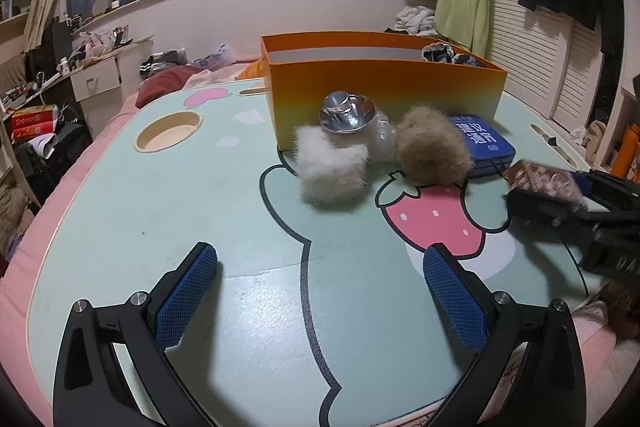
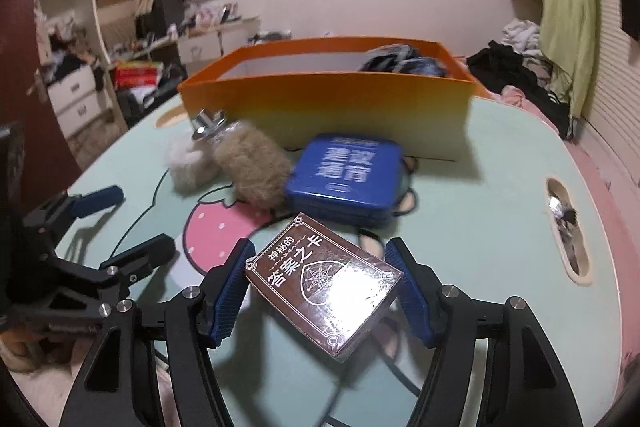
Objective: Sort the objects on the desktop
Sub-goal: 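Grasp the brown card box with the right gripper while the left gripper reaches the white pompom, then drop the card box into the box with the right gripper while the left gripper drops the white pompom in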
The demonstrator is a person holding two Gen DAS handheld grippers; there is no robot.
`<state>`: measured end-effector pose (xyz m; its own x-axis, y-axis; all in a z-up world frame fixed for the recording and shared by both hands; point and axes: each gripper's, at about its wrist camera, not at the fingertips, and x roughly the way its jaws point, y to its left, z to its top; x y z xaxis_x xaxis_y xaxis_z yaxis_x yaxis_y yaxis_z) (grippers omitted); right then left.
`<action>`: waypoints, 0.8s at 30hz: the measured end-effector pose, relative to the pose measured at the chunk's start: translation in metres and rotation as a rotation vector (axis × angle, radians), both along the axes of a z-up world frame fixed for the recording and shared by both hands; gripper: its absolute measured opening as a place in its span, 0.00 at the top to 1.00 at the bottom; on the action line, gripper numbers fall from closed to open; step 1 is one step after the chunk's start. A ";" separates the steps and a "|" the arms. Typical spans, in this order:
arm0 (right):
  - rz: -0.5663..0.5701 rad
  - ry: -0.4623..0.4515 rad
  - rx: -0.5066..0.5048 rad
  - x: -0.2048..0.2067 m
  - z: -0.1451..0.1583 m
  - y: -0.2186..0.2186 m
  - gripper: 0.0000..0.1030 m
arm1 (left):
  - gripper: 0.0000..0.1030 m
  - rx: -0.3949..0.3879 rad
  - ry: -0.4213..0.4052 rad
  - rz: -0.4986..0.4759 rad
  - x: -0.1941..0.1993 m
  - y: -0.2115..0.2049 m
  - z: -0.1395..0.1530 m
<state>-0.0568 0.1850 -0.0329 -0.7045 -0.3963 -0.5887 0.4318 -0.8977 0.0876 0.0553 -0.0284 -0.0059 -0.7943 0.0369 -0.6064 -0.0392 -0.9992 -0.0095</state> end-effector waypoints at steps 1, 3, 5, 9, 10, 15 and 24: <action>-0.008 0.011 -0.029 0.002 0.002 0.005 0.35 | 0.00 -0.001 -0.004 -0.006 -0.001 0.000 0.001; -0.026 0.028 -0.083 0.004 0.006 0.015 0.35 | 0.00 -0.001 -0.001 -0.019 -0.003 -0.002 0.003; -0.031 0.025 -0.110 0.004 0.006 0.018 0.35 | 0.00 -0.004 0.017 -0.024 -0.005 -0.005 0.009; -0.027 0.002 -0.120 0.003 0.003 0.017 0.35 | 0.09 0.040 0.061 -0.014 -0.013 -0.017 0.027; -0.025 0.001 -0.120 0.003 0.004 0.018 0.35 | 0.11 0.040 0.056 -0.025 -0.018 -0.018 0.030; -0.025 -0.008 -0.129 0.003 0.003 0.019 0.35 | 0.22 -0.044 -0.069 -0.088 -0.053 0.000 0.026; -0.029 -0.007 -0.147 0.004 0.003 0.027 0.34 | 0.68 0.015 -0.188 -0.200 -0.051 0.000 0.034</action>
<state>-0.0525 0.2116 -0.0302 -0.7128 -0.4586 -0.5307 0.4051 -0.8868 0.2222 0.0039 -0.0289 0.0278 -0.6440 0.1915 -0.7407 -0.2316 -0.9715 -0.0498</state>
